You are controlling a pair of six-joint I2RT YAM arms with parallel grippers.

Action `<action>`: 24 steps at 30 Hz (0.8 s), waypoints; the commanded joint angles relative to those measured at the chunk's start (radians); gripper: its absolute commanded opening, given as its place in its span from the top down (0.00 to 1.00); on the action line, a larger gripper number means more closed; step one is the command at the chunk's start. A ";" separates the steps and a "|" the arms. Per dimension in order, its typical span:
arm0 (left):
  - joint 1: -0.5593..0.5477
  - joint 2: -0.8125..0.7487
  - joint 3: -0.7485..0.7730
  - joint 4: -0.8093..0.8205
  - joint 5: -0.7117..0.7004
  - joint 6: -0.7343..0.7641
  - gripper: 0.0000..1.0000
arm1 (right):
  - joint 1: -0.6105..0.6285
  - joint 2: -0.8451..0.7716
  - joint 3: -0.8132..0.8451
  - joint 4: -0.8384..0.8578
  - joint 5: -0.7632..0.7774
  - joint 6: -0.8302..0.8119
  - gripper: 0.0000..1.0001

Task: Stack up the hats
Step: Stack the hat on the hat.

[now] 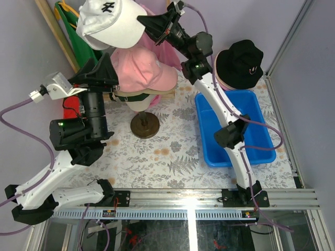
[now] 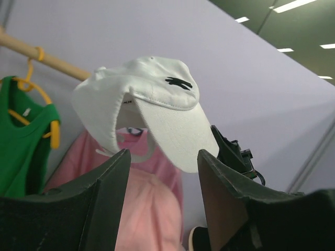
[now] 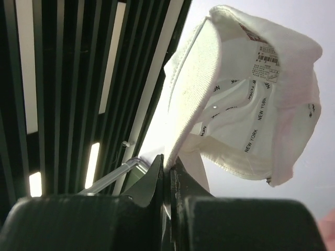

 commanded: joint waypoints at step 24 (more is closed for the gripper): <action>0.142 0.087 0.029 0.059 -0.567 -0.075 0.23 | -0.042 -0.135 -0.245 0.185 -0.106 0.189 1.00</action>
